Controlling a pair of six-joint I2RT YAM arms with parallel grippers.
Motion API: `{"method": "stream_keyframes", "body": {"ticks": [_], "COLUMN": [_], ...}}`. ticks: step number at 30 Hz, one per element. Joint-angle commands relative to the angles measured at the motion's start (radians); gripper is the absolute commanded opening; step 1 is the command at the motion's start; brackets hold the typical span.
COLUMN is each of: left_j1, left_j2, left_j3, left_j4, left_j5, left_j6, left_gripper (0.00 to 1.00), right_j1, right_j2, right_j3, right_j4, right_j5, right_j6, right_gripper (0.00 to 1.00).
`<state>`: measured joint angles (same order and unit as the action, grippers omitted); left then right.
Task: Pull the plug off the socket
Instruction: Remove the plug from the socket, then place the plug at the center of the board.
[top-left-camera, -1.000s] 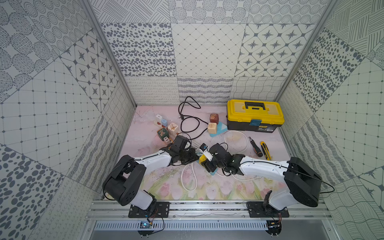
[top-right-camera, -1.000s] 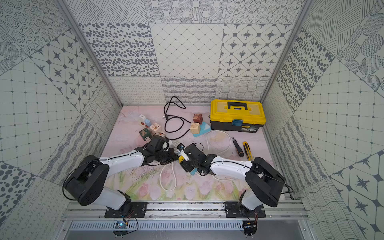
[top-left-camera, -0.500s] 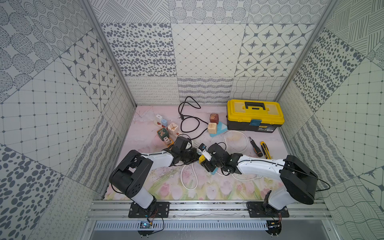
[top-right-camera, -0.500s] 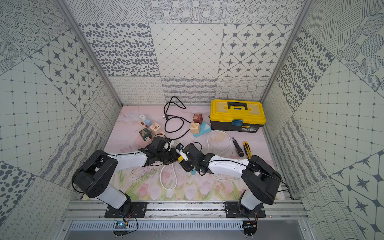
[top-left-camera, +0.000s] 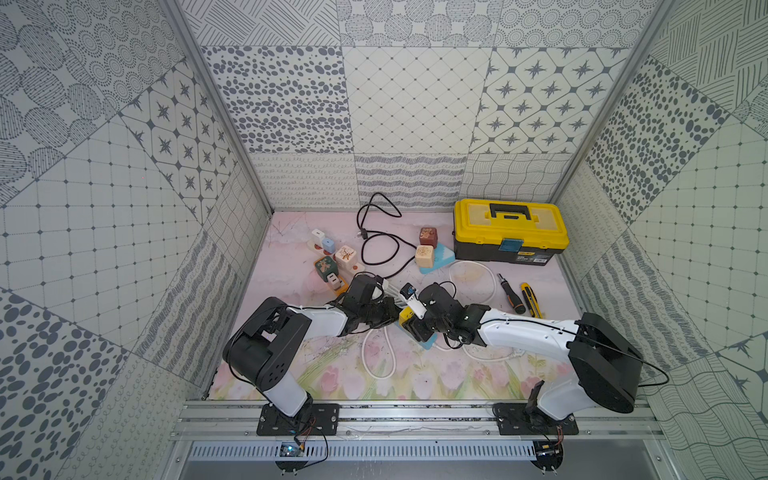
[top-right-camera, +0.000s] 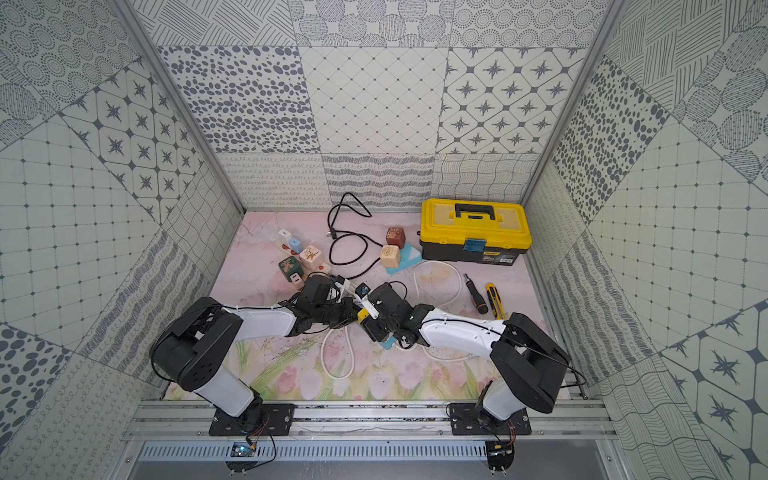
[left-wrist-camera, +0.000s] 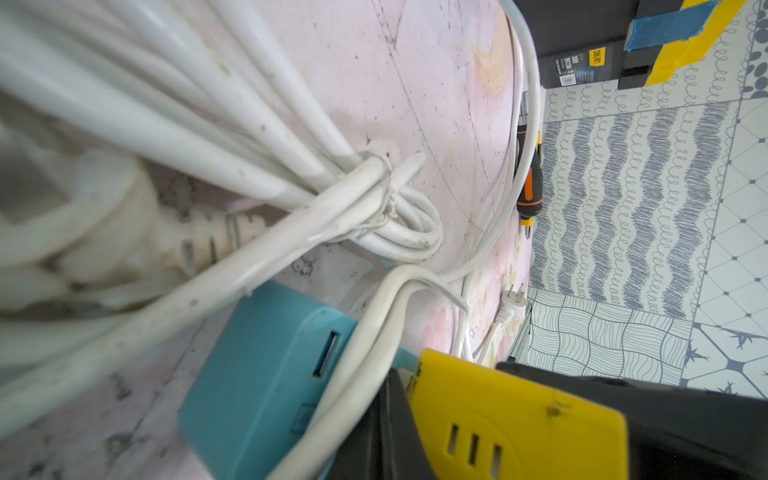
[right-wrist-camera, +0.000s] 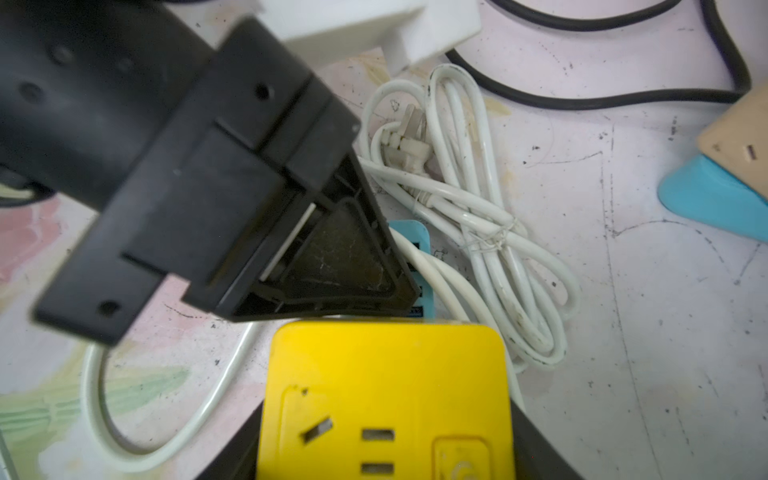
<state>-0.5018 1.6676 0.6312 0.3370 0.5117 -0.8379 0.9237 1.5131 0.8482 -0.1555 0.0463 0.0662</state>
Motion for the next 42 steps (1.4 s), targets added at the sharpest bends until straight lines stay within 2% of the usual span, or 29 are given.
{"method": "stream_keyframes", "body": {"ticks": [1,10,15,18,20,24,26,30,33,37,42], "left_j1": [-0.005,-0.005,-0.005,-0.004,-0.002,-0.003,-0.003,-0.002,-0.004,-0.007,-0.065], "left_j2": [0.053,0.073,0.046,0.011,-0.021,-0.096,-0.134,-0.185,-0.221,-0.256,-0.295], "left_j3": [-0.031,-0.036,-0.004,0.071,0.132,0.218,0.25,0.285,0.275,0.235,0.2], "left_j4": [-0.471,-0.451,-0.457,-0.506,-0.531,-0.528,-0.51,-0.465,-0.425,-0.381,-0.38], "left_j5": [-0.197,-0.184,-0.169,-0.158,-0.146,-0.12,-0.102,-0.066,-0.059,-0.074,-0.143], "left_j6": [0.033,0.025,0.038,0.068,0.085,0.091,0.085,0.077,0.083,0.126,0.217], "left_gripper": [0.0,0.01,0.01,0.02,0.03,0.09,0.17,0.23,0.3,0.33,0.36], "right_j1": [-0.031,-0.037,-0.069,-0.101,-0.112,-0.146,-0.186,-0.316,-0.408,-0.504,-0.625], "right_j2": [-0.053,-0.09,-0.161,-0.225,-0.268,-0.339,-0.372,-0.404,-0.399,-0.415,-0.433], "right_j3": [0.065,0.062,0.034,0.007,-0.009,-0.039,-0.077,-0.137,-0.173,-0.242,-0.341], "right_j4": [0.122,0.1,0.065,0.013,-0.045,-0.2,-0.252,-0.322,-0.349,-0.32,-0.242], "right_j5": [-0.005,-0.004,0.039,0.104,0.199,0.376,0.424,0.345,0.239,0.096,-0.075], "right_j6": [0.038,0.026,0.083,0.154,0.217,0.377,0.445,0.558,0.642,0.725,0.783], "right_gripper": [0.0,0.0,0.0,0.0,0.0,0.0,0.0,0.0,0.0,0.0,0.11]}}
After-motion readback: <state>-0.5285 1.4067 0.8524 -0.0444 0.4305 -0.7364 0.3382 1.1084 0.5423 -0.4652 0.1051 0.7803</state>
